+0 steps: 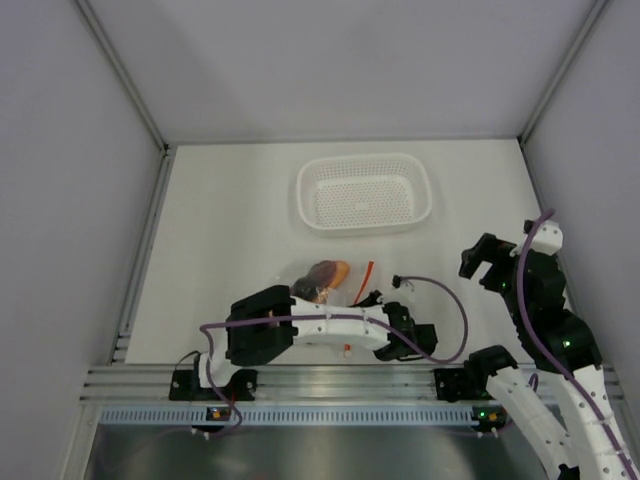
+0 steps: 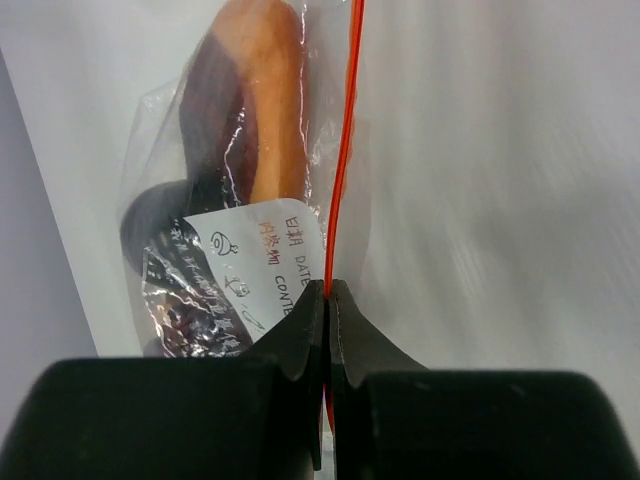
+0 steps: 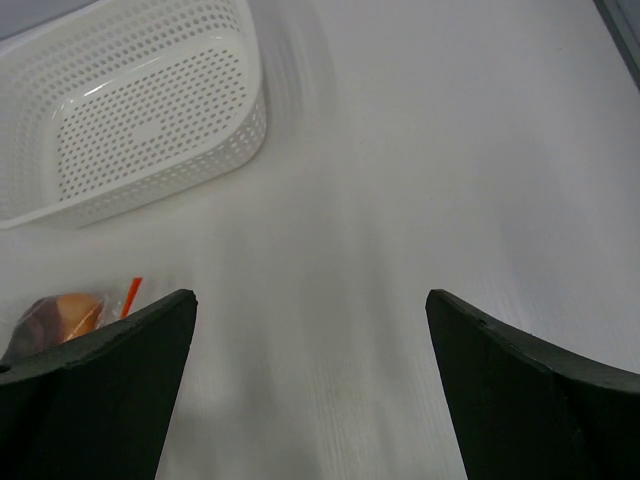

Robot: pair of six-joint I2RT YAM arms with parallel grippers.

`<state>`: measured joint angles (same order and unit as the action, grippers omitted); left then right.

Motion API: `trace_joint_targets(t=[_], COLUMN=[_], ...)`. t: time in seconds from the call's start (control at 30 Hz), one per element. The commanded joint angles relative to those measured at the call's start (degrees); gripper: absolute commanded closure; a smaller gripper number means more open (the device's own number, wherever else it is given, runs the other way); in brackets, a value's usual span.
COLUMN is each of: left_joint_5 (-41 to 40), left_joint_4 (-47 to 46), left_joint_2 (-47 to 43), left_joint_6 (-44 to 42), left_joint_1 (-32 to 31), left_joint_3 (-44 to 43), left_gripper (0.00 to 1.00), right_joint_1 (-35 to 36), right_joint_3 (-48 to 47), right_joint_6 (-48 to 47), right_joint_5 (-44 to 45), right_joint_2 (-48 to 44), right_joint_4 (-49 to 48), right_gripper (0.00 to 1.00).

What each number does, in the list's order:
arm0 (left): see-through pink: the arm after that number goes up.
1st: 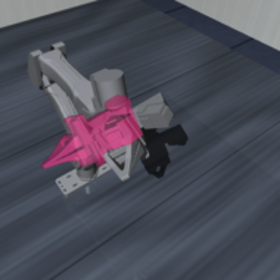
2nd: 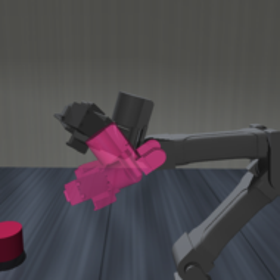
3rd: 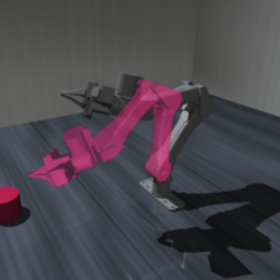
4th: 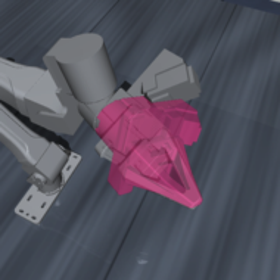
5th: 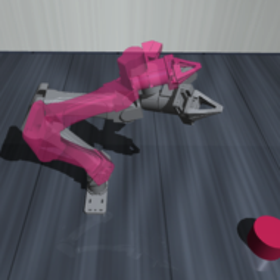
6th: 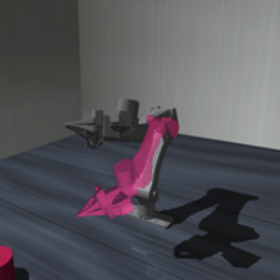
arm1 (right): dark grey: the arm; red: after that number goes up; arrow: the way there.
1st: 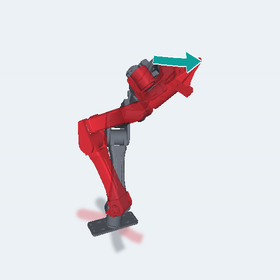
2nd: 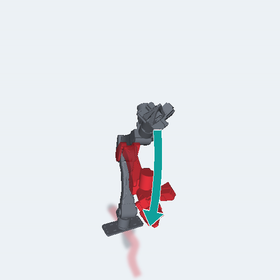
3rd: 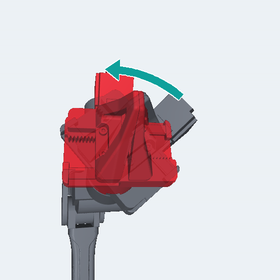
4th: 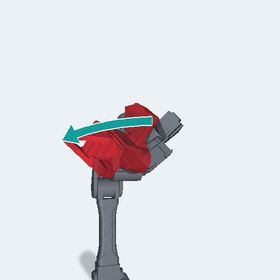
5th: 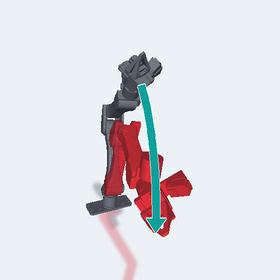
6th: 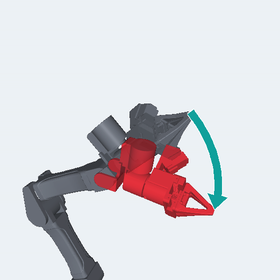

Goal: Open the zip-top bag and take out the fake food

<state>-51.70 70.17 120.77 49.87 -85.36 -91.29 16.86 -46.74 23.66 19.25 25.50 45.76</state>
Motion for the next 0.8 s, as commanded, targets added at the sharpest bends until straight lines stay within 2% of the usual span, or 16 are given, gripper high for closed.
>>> trace_joint_targets(t=[0.0,0.1,0.2,0.27,0.37,0.4,0.5,0.6,0.77], left_joint_5=[-2.7,-5.2,-5.9,-6.0,-7.2,-7.4,-7.8,-7.5,-6.5], left_joint_4=[1.8,1.7,1.6,1.5,1.5,1.7,1.6,1.6,1.6], left_joint_2=[-7.8,-11.8,-14.7,-16.3,-18.4,-18.8,-20.8,-24.2,-29.5], left_joint_6=[1.1,1.6,3.7,6.2,10.9,11.9,18.6,32.4,49.1], left_joint_1=[4.7,9.2,15.6,19.7,21.5,21.5,21.6,21.7,21.7], left_joint_3=[-2.0,-5.0,-8.5,-10.6,-14.3,-15.5,-17.9,-16.0,-10.3], left_gripper=[1.00,1.00,1.00,1.00,1.00,1.00,1.00,1.00,1.00], right_joint_1=[0.5,0.5,0.5,0.5,0.5,0.5,0.5,1.8,7.1], right_joint_3=[0.2,0.9,2.0,2.6,3.1,3.2,2.2,1.5,-1.1], right_joint_6=[0.0,-0.5,-1.5,-1.9,-4.4,-5.2,-7.0,-7.7,-13.5], right_joint_5=[-2.1,-5.6,-13.5,-20.6,-32.0,-38.9,-46.9,-50.9,-52.8], right_joint_2=[-0.6,-1.0,-1.1,-0.3,1.9,2.7,6.9,9.7,14.7], right_joint_4=[-3.6,-5.9,-9.5,-12.0,-16.1,-17.1,-18.9,-22.2,-21.9], right_gripper=[0.01,0.01,0.01,0.01,0.01,0.01,0.01,0.01,0.01])
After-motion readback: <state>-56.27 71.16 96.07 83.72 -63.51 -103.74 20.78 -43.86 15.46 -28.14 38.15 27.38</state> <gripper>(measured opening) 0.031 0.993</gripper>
